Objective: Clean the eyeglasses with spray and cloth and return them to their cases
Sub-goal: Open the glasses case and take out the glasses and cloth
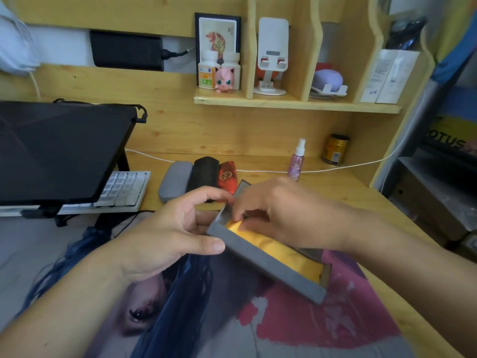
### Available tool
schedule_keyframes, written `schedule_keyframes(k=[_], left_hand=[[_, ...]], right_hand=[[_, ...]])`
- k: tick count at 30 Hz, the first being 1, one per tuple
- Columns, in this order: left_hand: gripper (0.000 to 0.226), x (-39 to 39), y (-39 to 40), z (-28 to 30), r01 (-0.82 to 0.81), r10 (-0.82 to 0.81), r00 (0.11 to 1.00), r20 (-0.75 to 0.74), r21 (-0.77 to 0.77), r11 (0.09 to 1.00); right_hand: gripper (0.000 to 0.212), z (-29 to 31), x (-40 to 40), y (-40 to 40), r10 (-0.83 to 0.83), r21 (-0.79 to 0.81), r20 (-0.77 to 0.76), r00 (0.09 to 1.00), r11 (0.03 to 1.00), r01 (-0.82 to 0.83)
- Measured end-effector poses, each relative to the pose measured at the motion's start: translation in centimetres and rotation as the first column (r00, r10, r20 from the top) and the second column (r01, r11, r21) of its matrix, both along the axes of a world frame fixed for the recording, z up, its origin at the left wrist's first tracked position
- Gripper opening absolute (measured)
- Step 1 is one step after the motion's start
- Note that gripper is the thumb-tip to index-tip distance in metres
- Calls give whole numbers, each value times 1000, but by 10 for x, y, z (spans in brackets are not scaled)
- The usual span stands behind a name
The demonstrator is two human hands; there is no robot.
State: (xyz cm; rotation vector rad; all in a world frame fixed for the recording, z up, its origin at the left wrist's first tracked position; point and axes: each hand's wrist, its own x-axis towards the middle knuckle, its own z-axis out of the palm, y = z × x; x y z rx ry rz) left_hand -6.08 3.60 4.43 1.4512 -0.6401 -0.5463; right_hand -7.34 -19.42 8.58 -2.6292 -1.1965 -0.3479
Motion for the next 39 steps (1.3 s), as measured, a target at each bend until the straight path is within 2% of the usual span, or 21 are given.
schedule_keyframes(k=[4, 7, 8, 10, 12, 13, 17, 21, 25, 27, 30, 33, 35, 36, 38, 39], left_hand=[[58, -1, 1, -1, -13, 13, 1000, 6, -4, 1000], [58, 4, 5, 0, -124, 125, 992, 9, -97, 988], [56, 6, 7, 1, -158, 159, 987, -3, -141, 977], [52, 12, 12, 3, -219, 215, 976, -44, -227, 949], [48, 19, 15, 3, -300, 291, 954, -74, -283, 911], [49, 21, 16, 1, -349, 340, 937, -82, -296, 889], [58, 14, 21, -15, -582, 585, 808, -74, -263, 770], [48, 8, 41, -42, -707, 715, 699, -3, -149, 691], [44, 12, 60, -56, -699, 697, 715, 50, 27, 715], [40, 14, 64, -58, -708, 684, 705, 187, 130, 695], [48, 18, 70, -62, -760, 633, 649, 422, 314, 569], [63, 18, 73, -64, -792, 571, 611, 549, 433, 431], [59, 7, 65, -57, -829, 578, 558, 596, 386, 404], [51, -2, 59, -50, -865, 589, 495, 638, 296, 406], [26, -29, 43, -29, -895, 626, 330, 707, 23, 446], [14, -45, 32, -16, -863, 648, 306, 698, -83, 497]], right_hand=[[10, 6, -3, -6, -25, 106, -82, 996, 994, 34], [9, 36, -2, -23, -126, 345, -72, 989, 928, 143], [8, 48, -2, -30, -177, 457, -78, 981, 868, 193], [6, 68, -1, -39, -274, 670, -121, 954, 687, 282], [10, 82, 1, -44, -407, 770, -103, 908, 545, 332], [14, 87, 3, -44, -471, 784, -71, 879, 518, 341], [15, 97, 9, -39, -566, 760, 25, 824, 546, 352], [8, 89, 7, -26, -451, 662, -3, 893, 668, 340], [15, 81, 0, -6, -293, 516, -109, 950, 800, 306], [23, 78, -6, 2, -200, 504, -162, 966, 825, 255], [21, 77, -16, 15, -80, 536, -244, 966, 819, 203], [20, 74, -21, 30, 8, 565, -333, 943, 802, 193], [22, 67, -22, 39, 37, 580, -414, 910, 781, 232], [24, 63, -22, 42, 37, 590, -453, 891, 761, 269], [25, 56, -23, 47, 28, 610, -539, 842, 703, 367], [25, 53, -25, 49, 35, 612, -588, 808, 672, 417]])
